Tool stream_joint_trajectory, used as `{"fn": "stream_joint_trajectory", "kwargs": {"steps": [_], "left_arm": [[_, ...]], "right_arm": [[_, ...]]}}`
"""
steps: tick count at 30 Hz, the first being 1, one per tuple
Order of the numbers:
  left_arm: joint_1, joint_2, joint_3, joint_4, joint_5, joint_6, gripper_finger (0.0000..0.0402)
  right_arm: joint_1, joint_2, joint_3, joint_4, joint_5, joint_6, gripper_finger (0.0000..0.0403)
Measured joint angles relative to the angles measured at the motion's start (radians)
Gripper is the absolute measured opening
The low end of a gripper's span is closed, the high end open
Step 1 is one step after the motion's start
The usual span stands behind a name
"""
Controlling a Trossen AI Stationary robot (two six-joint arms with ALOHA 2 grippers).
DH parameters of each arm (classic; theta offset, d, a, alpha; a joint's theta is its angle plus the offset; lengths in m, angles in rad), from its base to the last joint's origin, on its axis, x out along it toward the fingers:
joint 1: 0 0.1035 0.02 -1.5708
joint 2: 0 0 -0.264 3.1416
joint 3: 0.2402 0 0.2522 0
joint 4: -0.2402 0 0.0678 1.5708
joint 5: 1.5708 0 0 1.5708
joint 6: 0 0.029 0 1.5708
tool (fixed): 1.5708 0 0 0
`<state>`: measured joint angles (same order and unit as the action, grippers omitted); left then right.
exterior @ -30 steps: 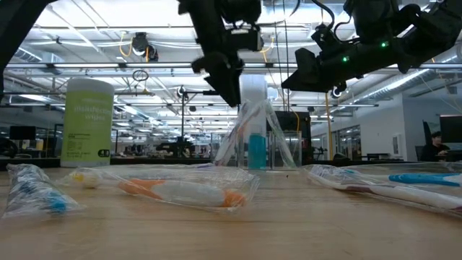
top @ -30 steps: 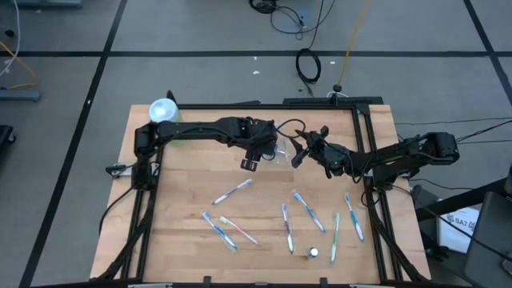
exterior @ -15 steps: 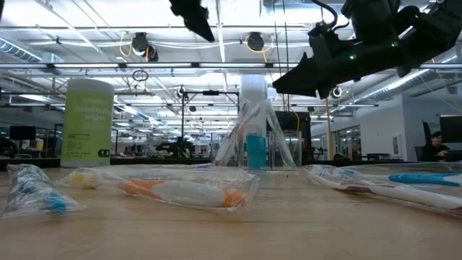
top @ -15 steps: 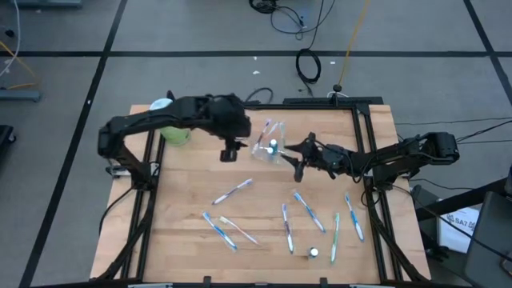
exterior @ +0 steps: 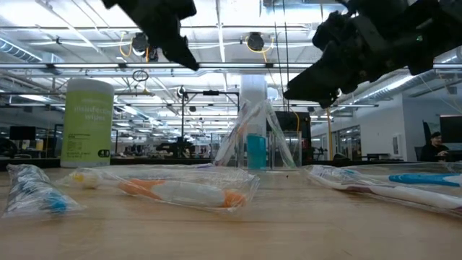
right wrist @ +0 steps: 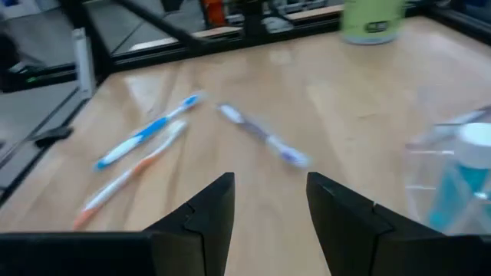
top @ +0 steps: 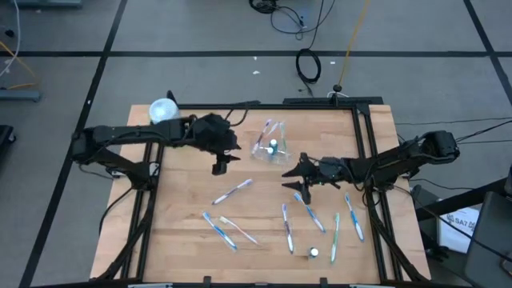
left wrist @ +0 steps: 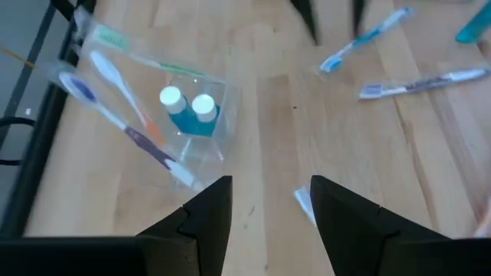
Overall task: Pick & Place toothbrushing station
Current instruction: Put the middle blue toothbrush into the transparent organizer
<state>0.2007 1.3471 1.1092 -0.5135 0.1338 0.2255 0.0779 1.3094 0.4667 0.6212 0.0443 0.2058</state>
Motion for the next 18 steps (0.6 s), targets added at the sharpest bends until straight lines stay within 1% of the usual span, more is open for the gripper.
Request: {"fn": "stream_joint_trajectory", "kwargs": {"steps": [3,5,7,12,13,15,18], "left_arm": [[-0.015,-0.002,-0.09,0.175,-0.002,-0.022,0.0184],[-0.026,0.001,-0.12,0.214,0.001,-0.02,0.0184],[-0.033,0.012,-0.13,0.258,0.0,-0.018,0.0184],[-0.043,0.012,-0.145,0.27,-0.002,0.009,0.0184],[-0.046,0.012,-0.145,0.272,-0.002,0.02,0.0184],[-0.046,0.012,-0.145,0.282,-0.001,0.038,0.0184],[-0.046,0.012,-0.145,0.288,-0.002,0.053,0.0184]], "right_arm": [[0.058,0.0,0.0,0.002,0.126,0.002,0.0155],[0.089,0.0,0.0,-0.01,0.207,0.022,0.0155],[0.109,0.0,0.0,-0.02,0.236,0.054,0.0155],[0.13,0.0,0.001,-0.044,0.257,0.083,0.0155],[0.129,0.0,0.009,-0.074,0.268,0.104,0.0155],[0.124,0.0,0.048,-0.213,0.268,0.149,0.0155],[0.129,0.0,0.16,-0.549,0.265,0.237,0.0155]]}}
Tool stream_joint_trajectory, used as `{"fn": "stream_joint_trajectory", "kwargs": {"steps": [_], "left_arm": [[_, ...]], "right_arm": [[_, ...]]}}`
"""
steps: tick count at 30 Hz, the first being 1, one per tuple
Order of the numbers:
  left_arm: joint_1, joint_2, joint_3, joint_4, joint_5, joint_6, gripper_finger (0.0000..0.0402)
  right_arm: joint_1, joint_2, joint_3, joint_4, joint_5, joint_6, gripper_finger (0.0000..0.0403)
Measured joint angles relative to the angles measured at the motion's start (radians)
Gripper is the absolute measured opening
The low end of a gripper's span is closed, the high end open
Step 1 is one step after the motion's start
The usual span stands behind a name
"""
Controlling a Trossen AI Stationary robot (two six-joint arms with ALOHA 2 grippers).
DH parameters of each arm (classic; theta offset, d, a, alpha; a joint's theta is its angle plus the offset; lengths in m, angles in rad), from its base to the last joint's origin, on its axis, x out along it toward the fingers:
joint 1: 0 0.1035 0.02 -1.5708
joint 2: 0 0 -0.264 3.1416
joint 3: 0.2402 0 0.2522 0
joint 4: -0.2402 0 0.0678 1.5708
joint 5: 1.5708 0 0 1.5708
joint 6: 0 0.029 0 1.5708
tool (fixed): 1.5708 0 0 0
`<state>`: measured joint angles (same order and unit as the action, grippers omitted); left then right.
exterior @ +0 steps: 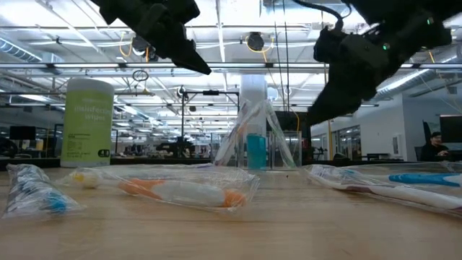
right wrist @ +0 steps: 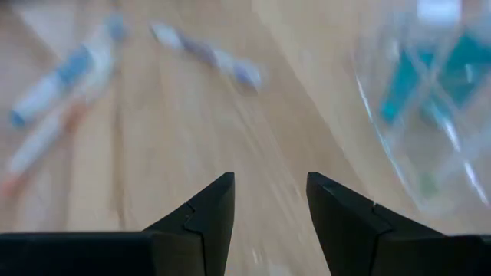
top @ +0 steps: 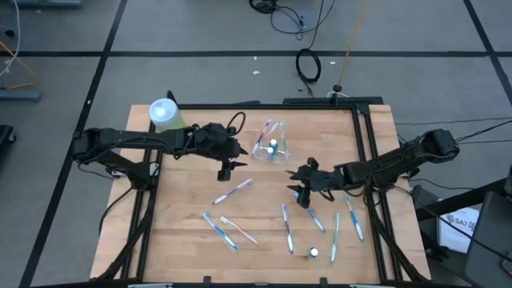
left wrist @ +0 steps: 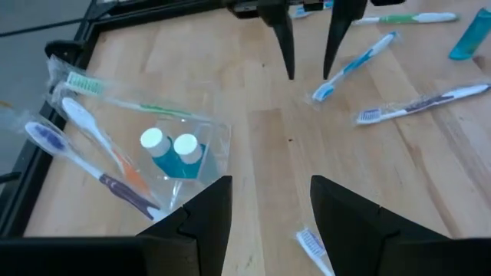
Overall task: Pick & Place toothbrushing station
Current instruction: Put the middle blue toothbrush into the transparent organizer
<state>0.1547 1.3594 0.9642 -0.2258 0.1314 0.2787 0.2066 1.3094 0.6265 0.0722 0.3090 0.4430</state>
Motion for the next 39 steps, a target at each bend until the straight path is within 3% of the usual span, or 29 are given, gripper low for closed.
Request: {"fn": "stream_joint_trajectory", "kwargs": {"steps": [4,8,15,22,27,39], "left_arm": [[0.0,0.0,0.0,-0.008,0.0,-0.011,0.0184],[0.0,0.0,0.0,-0.01,0.0,-0.023,0.0184],[-0.001,0.0,0.0,-0.018,0.0,-0.046,0.0184],[-0.001,0.0,0.0,-0.031,0.0,-0.048,0.0184],[-0.002,0.0,0.0,-0.03,0.0,-0.048,0.0184],[-0.002,0.0,0.0,-0.031,0.0,-0.048,0.0184]], "right_arm": [[0.017,0.0,0.143,-0.364,-0.002,0.165,0.0155],[0.043,0.0,0.162,-0.448,-0.014,0.272,0.0155],[0.087,0.014,0.078,-0.409,-0.022,0.38,0.0155],[0.137,0.13,0.049,-0.253,-0.078,0.394,0.0155],[0.143,0.19,0.049,-0.269,-0.073,0.383,0.0155],[0.142,0.18,0.05,-0.296,-0.069,0.34,0.0155]]}}
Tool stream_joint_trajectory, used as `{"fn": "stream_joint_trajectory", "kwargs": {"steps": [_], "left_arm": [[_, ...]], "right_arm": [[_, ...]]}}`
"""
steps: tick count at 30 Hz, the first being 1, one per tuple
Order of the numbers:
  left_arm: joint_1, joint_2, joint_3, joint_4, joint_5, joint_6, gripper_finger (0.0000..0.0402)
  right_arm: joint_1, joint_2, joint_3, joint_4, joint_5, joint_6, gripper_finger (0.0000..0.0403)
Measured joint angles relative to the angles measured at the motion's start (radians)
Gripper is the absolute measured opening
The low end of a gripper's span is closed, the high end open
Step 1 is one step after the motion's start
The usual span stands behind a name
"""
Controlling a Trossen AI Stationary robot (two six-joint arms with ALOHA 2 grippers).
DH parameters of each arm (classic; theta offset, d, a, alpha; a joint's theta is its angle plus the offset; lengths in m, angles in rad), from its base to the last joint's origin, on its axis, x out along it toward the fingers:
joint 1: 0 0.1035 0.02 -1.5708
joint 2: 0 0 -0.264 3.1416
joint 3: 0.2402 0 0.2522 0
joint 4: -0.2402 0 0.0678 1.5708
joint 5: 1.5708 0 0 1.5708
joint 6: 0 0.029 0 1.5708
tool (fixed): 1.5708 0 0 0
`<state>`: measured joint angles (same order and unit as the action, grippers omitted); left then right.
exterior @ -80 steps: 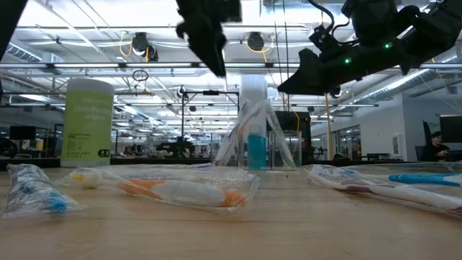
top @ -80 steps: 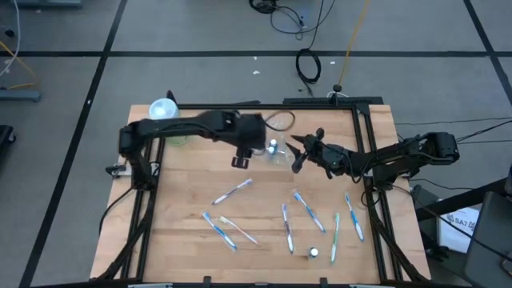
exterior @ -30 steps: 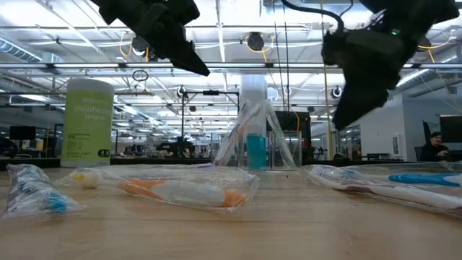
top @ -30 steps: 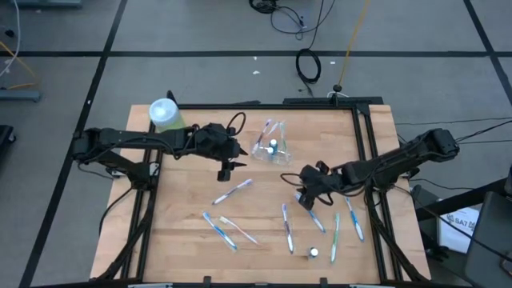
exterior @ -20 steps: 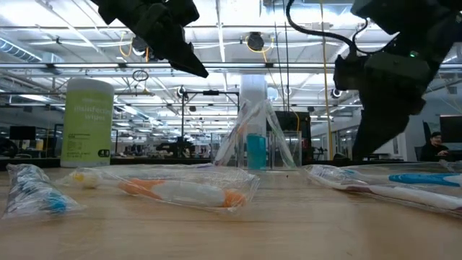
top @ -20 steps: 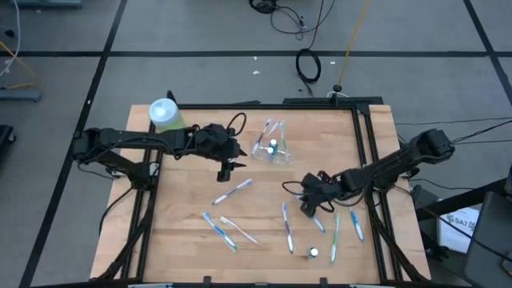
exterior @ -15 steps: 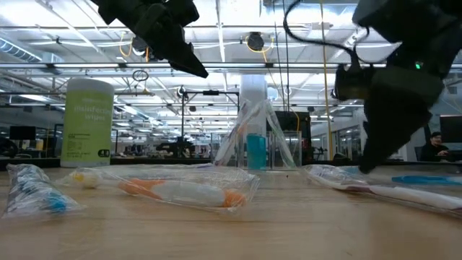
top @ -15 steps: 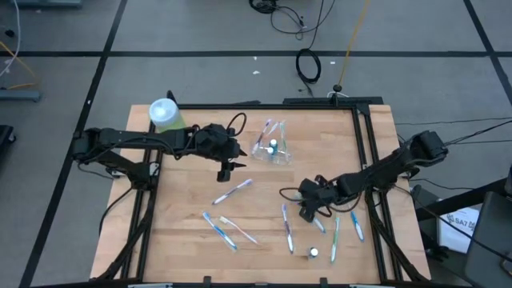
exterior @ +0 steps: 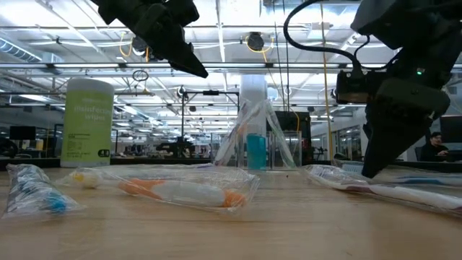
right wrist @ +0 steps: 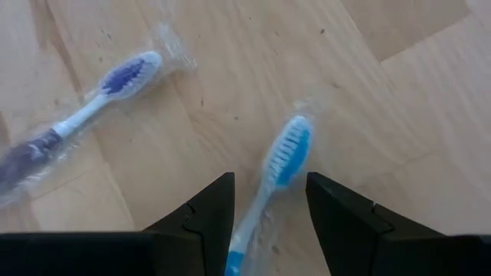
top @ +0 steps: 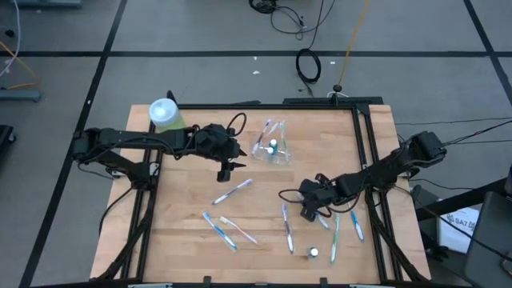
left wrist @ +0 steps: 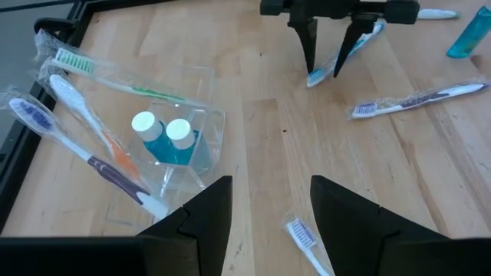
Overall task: Pick & Place toothbrushing station
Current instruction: Put the middle blue toothbrush into the transparent organizer
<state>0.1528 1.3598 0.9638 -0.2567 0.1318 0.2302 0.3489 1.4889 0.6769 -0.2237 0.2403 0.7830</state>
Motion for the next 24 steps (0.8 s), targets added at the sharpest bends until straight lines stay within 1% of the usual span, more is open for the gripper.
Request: {"fn": "stream_joint_trajectory", "kwargs": {"steps": [3,7,16,19,22,24], "left_arm": [[0.0,0.0,0.0,-0.001,0.0,0.0,0.0184],[0.0,0.0,0.0,-0.001,0.0,0.0,0.0184],[0.0,0.0,0.0,-0.001,0.0,0.003,0.0184],[-0.005,0.0,0.0,-0.001,0.0,-0.02,0.0184],[-0.028,0.0,0.0,-0.001,-0.015,-0.031,0.0184],[-0.056,-0.01,0.0,-0.01,-0.076,-0.031,0.0184]], "right_arm": [[0.0,0.022,0.002,0.003,0.006,-0.011,0.0149],[0.0,0.044,0.003,-0.002,0.016,-0.021,0.0125],[0.0,0.047,0.001,-0.006,0.05,-0.018,0.0038],[-0.004,0.047,0.0,0.009,0.052,-0.018,0.0012],[-0.013,0.047,-0.001,0.034,0.052,-0.023,0.0009],[-0.023,0.045,-0.001,0.047,0.053,-0.026,0.0015]]}}
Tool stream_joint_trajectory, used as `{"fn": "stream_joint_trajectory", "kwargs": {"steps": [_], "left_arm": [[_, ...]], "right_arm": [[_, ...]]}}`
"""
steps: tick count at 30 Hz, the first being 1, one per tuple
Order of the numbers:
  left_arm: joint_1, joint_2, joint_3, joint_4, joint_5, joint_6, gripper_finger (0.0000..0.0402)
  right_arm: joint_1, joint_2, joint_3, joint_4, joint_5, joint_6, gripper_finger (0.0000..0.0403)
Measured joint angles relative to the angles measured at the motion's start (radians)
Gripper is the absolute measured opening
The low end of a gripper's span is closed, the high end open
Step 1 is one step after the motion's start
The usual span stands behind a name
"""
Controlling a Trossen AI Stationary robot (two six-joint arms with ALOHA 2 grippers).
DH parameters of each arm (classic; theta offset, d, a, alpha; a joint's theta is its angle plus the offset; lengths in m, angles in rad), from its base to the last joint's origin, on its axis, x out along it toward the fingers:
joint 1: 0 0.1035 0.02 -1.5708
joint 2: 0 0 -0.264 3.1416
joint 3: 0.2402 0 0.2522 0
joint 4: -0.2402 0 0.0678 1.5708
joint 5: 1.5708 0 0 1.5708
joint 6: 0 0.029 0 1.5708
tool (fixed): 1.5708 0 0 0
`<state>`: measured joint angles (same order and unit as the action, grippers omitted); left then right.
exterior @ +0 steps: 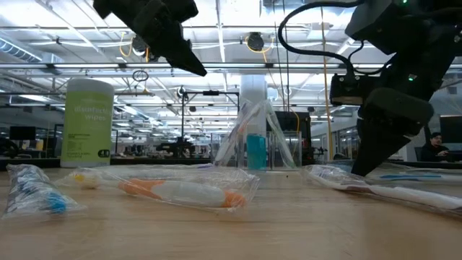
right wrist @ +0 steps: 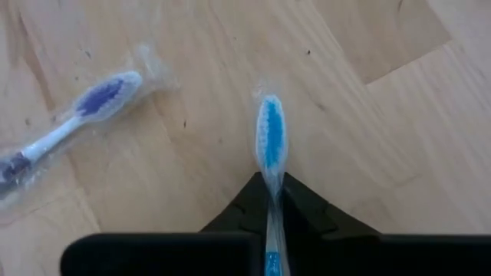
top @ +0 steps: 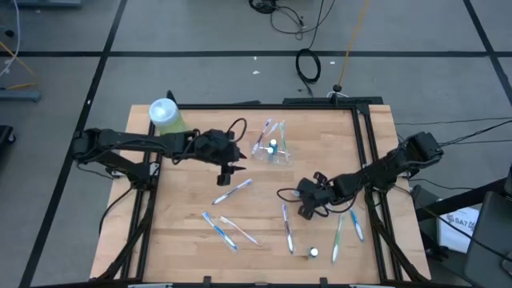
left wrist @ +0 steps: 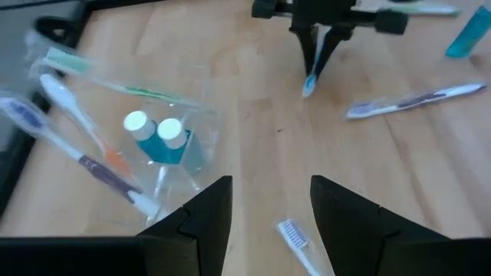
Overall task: Pick & Place toothbrushing station
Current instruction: Put the middle blue toothbrush into the transparent organizer
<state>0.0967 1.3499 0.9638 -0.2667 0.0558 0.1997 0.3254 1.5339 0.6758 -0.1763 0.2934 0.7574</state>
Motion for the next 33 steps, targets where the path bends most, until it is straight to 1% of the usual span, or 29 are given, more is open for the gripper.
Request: {"fn": "stream_joint_trajectory", "kwargs": {"steps": [3,4,5,6,9,11,14,16,19,21,23,26,29,33], "left_arm": [[-0.042,-0.048,0.0,-0.065,-0.138,0.02,0.0184],[-0.053,-0.071,0.0,-0.096,-0.167,0.021,0.0184],[-0.063,-0.093,0.0,-0.127,-0.173,0.017,0.0184],[-0.071,-0.116,0.0,-0.145,-0.167,0.013,0.0184],[-0.088,-0.187,0.0,-0.152,-0.065,0.021,0.0184],[-0.092,-0.242,0.0,-0.152,-0.01,0.04,0.0184],[-0.092,-0.31,-0.001,-0.148,0.004,0.063,0.0184],[-0.092,-0.351,-0.024,-0.128,0.005,0.08,0.0184],[-0.091,-0.401,-0.088,-0.052,0.005,0.079,0.0184],[-0.09,-0.428,-0.149,0.004,0.005,0.078,0.0184],[-0.09,-0.447,-0.207,0.063,0.005,0.078,0.0184],[-0.09,-0.458,-0.268,0.157,-0.002,0.081,0.0184],[-0.09,-0.46,-0.278,0.17,-0.04,0.072,0.0184],[-0.09,-0.46,-0.278,0.169,-0.061,0.044,0.0184]], "right_arm": [[-0.02,-0.012,-0.003,0.032,0.022,-0.017,0.0014],[-0.028,-0.022,-0.004,0.051,0.03,-0.035,0.0012],[-0.037,-0.037,-0.004,0.079,0.041,-0.062,0.001],[-0.047,-0.051,-0.003,0.12,0.045,-0.096,0.0007],[-0.08,-0.103,-0.003,0.237,0.042,-0.229,0.0006],[-0.11,-0.14,-0.003,0.369,0.047,-0.335,0.0007],[-0.151,-0.191,-0.002,0.594,0.065,-0.528,0.0008],[-0.177,-0.207,-0.002,0.756,0.072,-0.66,0.0008],[-0.222,-0.222,-0.002,0.95,0.073,-0.854,0.0008],[-0.26,-0.222,-0.001,1.029,0.072,-0.955,0.0008],[-0.311,-0.222,-0.001,1.044,0.071,-0.982,0.0008],[-0.392,-0.211,-0.001,1.013,0.072,-0.905,0.0008],[-0.446,-0.177,-0.014,1.025,0.07,-0.879,0.0008],[-0.491,-0.123,-0.041,1.117,0.07,-0.856,0.0008]]}}
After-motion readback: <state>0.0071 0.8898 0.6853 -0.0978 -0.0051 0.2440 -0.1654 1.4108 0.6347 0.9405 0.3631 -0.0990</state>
